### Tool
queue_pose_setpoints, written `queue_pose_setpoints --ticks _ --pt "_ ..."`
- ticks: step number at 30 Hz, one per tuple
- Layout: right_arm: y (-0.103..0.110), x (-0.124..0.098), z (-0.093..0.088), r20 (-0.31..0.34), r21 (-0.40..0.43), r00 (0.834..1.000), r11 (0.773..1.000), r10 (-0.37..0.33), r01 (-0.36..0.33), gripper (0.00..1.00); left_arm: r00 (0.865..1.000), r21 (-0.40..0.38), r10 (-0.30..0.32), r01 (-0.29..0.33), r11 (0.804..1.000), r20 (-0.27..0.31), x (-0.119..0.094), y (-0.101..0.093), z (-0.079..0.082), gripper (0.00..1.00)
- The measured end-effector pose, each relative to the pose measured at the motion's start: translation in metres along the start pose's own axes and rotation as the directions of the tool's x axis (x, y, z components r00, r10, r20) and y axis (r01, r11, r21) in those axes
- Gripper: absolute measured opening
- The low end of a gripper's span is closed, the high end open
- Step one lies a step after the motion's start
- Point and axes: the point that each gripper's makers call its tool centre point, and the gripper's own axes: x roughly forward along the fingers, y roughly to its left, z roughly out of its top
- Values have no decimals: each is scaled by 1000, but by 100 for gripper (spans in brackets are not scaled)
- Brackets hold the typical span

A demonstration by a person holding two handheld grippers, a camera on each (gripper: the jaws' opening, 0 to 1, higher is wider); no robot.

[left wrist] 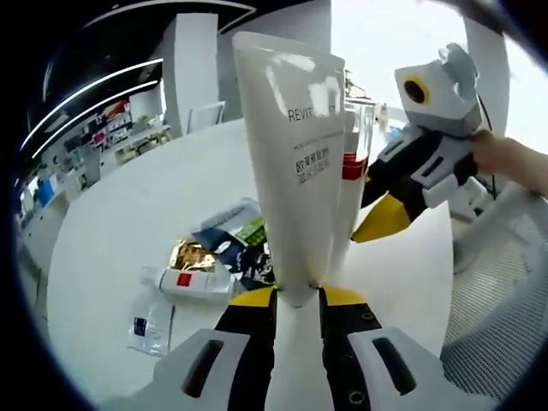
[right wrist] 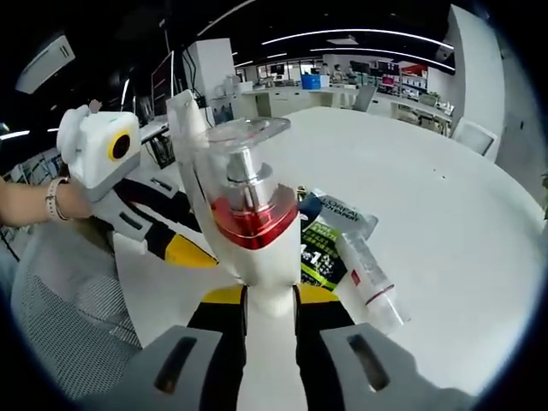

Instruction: Arrange the skincare products in the storage area until every visible bottle or jar stands upright without overlapping.

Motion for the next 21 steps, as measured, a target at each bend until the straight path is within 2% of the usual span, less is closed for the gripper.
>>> queue_pose_setpoints --ticks 21 --pt "-1 3 -4 -3 11 1000 1000 -2 2 20 1000 11 9 -9 1000 -10 0 7 -2 10"
